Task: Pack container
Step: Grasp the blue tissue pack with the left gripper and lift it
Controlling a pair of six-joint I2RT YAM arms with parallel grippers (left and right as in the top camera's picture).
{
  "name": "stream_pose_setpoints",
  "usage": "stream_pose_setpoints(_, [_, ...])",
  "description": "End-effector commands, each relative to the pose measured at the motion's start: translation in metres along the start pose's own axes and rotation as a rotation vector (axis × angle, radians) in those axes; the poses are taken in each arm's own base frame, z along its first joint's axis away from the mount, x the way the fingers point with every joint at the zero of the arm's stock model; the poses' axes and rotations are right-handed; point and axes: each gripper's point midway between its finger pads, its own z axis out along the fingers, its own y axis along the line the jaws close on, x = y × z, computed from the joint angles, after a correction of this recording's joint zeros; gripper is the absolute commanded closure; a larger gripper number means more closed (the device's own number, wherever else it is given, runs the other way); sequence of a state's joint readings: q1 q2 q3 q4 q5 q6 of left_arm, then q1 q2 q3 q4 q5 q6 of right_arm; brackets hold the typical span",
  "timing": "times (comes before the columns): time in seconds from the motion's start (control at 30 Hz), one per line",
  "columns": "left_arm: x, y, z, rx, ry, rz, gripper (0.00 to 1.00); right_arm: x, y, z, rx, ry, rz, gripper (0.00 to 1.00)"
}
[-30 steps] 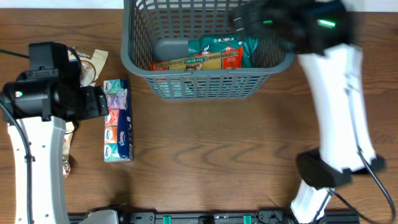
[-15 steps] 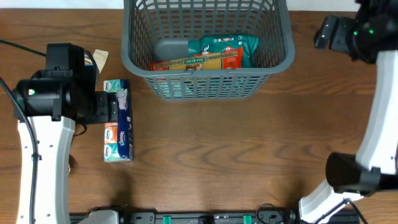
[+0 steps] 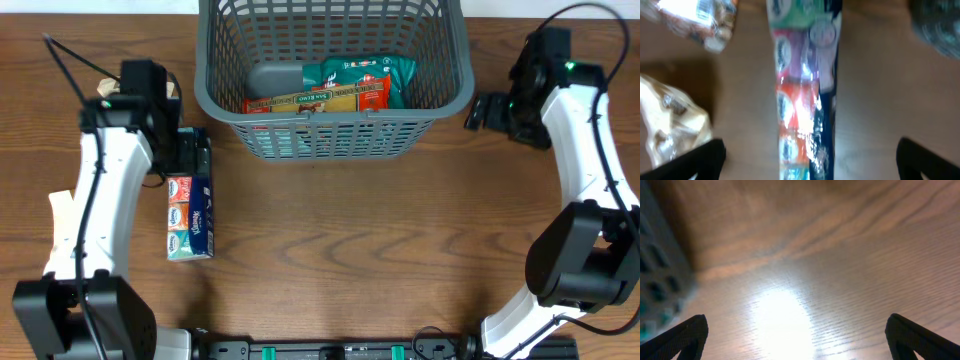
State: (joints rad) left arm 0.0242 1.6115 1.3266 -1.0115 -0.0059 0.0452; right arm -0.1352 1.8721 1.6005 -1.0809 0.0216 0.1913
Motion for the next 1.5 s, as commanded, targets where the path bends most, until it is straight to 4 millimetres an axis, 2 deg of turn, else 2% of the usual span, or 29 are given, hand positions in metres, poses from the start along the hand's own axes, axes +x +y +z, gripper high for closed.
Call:
stream_pose_setpoints(0.0, [0.02, 0.001, 0.031, -0.007, 0.045, 0.005, 0.0, 0.011, 0.0, 0.014, 0.001, 0.026, -0.035, 0.01])
stream_pose_setpoints(0.17, [0.04, 0.011, 0.071, -0.013, 0.054, -0.014, 0.01, 0.014, -0.001, 0.02, 0.002, 0.033, -0.068, 0.01])
stream_pose_setpoints(0.3, [0.05, 0.019, 0.094, -0.018, 0.034, -0.014, 0.01, 0.012, 0.0, 0.02, 0.0, 0.024, -0.077, 0.01])
stream_pose_setpoints(0.63, [0.072, 0.014, 0.139, 0.001, 0.154, 0.002, 0.01, 0.011, 0.001, 0.02, -0.001, 0.019, -0.082, 0.01])
stream_pose_setpoints(0.73, [0.077, 0.011, 0.146, 0.016, 0.179, -0.001, 0.01, 0.011, 0.001, 0.02, -0.001, 0.02, -0.089, 0.01])
stream_pose_setpoints(0.83, [0.078, 0.01, 0.143, 0.019, 0.181, -0.014, 0.01, 0.011, 0.001, 0.02, -0.001, 0.019, -0.089, 0.01])
stream_pose_setpoints(0.87, [0.077, 0.01, 0.14, 0.019, 0.179, -0.019, 0.06, 0.011, 0.001, 0.02, -0.002, 0.019, -0.089, 0.01])
stream_pose_setpoints(0.97, [0.069, 0.005, 0.125, 0.055, 0.15, -0.024, 0.33, 0.011, 0.001, 0.02, -0.002, 0.017, -0.09, 0.01])
stream_pose_setpoints(1.0, [0.063, 0.005, 0.117, 0.059, 0.128, -0.026, 0.45, 0.01, 0.001, 0.02, -0.002, 0.016, -0.09, 0.01])
stream_pose_setpoints(1.03, [0.057, 0.004, 0.109, 0.064, 0.103, -0.026, 0.62, 0.01, 0.001, 0.02, -0.002, 0.015, -0.09, 0.01])
stream_pose_setpoints(1.13, [0.036, 0.006, 0.078, 0.064, 0.012, -0.028, 0.86, 0.01, 0.001, 0.02, -0.002, 0.016, -0.09, 0.01])
stream_pose_setpoints(1.17, [0.028, 0.007, 0.061, 0.062, -0.029, -0.028, 0.94, 0.011, 0.001, 0.02, -0.002, 0.017, -0.09, 0.01])
stream_pose_setpoints(1.33, [-0.007, 0.013, -0.021, 0.055, -0.221, -0.045, 0.94, 0.011, 0.001, 0.02, -0.001, 0.02, -0.101, 0.01])
stream_pose_setpoints(1.47, [-0.034, 0.019, -0.102, 0.063, -0.395, -0.117, 0.94, 0.011, 0.001, 0.02, -0.002, 0.019, -0.101, 0.01])
